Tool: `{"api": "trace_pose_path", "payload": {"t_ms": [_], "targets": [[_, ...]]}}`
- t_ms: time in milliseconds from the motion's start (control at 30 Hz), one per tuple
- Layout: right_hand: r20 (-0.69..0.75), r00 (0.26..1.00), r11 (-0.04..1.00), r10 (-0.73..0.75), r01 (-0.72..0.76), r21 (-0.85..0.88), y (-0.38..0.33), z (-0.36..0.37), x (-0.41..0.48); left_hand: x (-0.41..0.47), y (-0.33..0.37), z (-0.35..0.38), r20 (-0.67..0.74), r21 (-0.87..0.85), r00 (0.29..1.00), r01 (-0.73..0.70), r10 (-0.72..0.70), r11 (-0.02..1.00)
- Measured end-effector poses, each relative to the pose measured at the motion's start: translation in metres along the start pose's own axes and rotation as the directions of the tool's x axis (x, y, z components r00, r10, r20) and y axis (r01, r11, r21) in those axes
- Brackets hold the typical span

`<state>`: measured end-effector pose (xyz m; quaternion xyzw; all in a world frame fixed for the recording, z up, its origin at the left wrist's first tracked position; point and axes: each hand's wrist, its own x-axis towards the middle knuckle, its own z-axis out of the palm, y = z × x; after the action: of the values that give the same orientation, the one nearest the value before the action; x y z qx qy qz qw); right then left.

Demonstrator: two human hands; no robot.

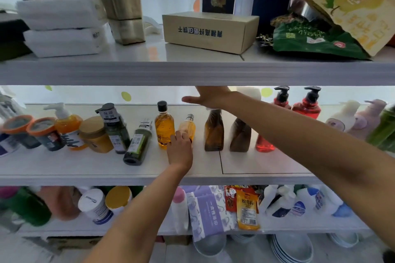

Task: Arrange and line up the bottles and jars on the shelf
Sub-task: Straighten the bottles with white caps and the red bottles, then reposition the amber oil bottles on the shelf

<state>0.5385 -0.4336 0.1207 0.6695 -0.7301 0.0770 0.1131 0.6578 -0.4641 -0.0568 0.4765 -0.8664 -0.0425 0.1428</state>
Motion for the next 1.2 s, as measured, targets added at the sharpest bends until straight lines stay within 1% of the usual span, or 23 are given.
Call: {"api": "trace_pose_path", "payload": {"t_ms": [67,133,200,267,333,400,433,467,533,567,633,667,700,767,800,833,867,967,1067,1100,1133,1200], "targets": [[-0.029,0.997,0.998,-0.065,0.064,-0.026,-0.009,0.007,0.009,0.000,-0.001,-0.001,0.012,-0.005,1.000,-0.008,0.008,1.000],[-0.038,0.995,0.993,-0.096,0.093,-0.066,-0.015,0.016,0.017,0.001,-0.002,-0.005,0.038,-0.058,0.999,0.012,-0.010,0.998],[-0.038,0.995,0.994,-0.096,0.093,-0.063,-0.020,0.023,0.024,0.001,-0.001,-0.008,0.055,-0.130,0.997,0.058,-0.051,0.990],[0.009,0.998,0.998,-0.066,0.066,-0.006,-0.024,0.029,0.032,0.001,0.000,-0.012,0.070,-0.190,0.991,0.128,-0.117,0.973],[0.111,0.994,0.995,-0.010,-0.002,0.103,-0.029,0.035,0.042,0.004,0.000,-0.015,0.121,-0.249,0.967,0.249,-0.225,0.936],[0.197,0.979,0.970,0.046,-0.091,0.226,-0.035,0.040,0.051,0.010,-0.002,-0.013,0.223,-0.306,0.908,0.411,-0.355,0.859],[0.225,0.971,0.948,0.075,-0.139,0.287,-0.038,0.041,0.055,0.012,-0.003,-0.011,0.284,-0.324,0.876,0.471,-0.390,0.821],[0.255,0.962,0.920,0.098,-0.185,0.344,-0.042,0.041,0.057,0.015,-0.005,-0.008,0.349,-0.342,0.849,0.509,-0.396,0.790],[0.342,0.924,0.859,0.171,-0.310,0.407,-0.047,0.045,0.058,0.018,-0.009,-0.003,0.482,-0.398,0.802,0.558,-0.352,0.728],[0.385,0.898,0.832,0.214,-0.374,0.410,-0.048,0.051,0.059,0.018,-0.011,0.000,0.522,-0.421,0.786,0.575,-0.330,0.702],[0.449,0.843,0.777,0.297,-0.486,0.399,-0.048,0.062,0.061,0.020,-0.015,0.002,0.552,-0.465,0.777,0.587,-0.301,0.662],[0.464,0.818,0.759,0.339,-0.530,0.379,-0.048,0.067,0.061,0.023,-0.019,0.001,0.558,-0.506,0.776,0.598,-0.292,0.622],[0.472,0.798,0.751,0.375,-0.560,0.350,-0.048,0.072,0.062,0.025,-0.022,0.000,0.583,-0.556,0.762,0.628,-0.282,0.545],[0.476,0.770,0.746,0.425,-0.596,0.298,-0.047,0.080,0.062,0.025,-0.028,-0.005,0.662,-0.645,0.714,0.698,-0.229,0.313],[0.476,0.758,0.741,0.446,-0.611,0.279,-0.046,0.084,0.064,0.023,-0.032,-0.009,0.688,-0.665,0.698,0.716,-0.198,0.213],[0.480,0.743,0.731,0.465,-0.629,0.266,-0.044,0.089,0.065,0.020,-0.034,-0.012,0.702,-0.673,0.690,0.723,-0.175,0.153],[0.483,0.729,0.718,0.485,-0.647,0.255,-0.043,0.092,0.066,0.018,-0.035,-0.012,0.702,-0.685,0.695,0.719,-0.153,0.121],[0.451,0.695,0.686,0.559,-0.694,0.219,-0.044,0.096,0.071,0.014,-0.040,-0.008,0.665,-0.732,0.740,0.672,-0.099,0.112],[0.351,0.691,0.681,0.632,-0.711,0.175,-0.040,0.093,0.075,0.013,-0.044,-0.010,0.623,-0.768,0.779,0.627,-0.073,0.131],[0.320,0.685,0.674,0.655,-0.721,0.162,-0.039,0.090,0.077,0.013,-0.045,-0.010,0.607,-0.776,0.791,0.611,-0.079,0.155],[0.305,0.675,0.665,0.672,-0.731,0.152,-0.038,0.087,0.079,0.013,-0.045,-0.010,0.589,-0.780,0.804,0.593,-0.085,0.200],[0.318,0.680,0.675,0.661,-0.723,0.145,-0.040,0.083,0.082,0.013,-0.048,-0.012,0.549,-0.774,0.832,0.542,-0.080,0.328]]}}
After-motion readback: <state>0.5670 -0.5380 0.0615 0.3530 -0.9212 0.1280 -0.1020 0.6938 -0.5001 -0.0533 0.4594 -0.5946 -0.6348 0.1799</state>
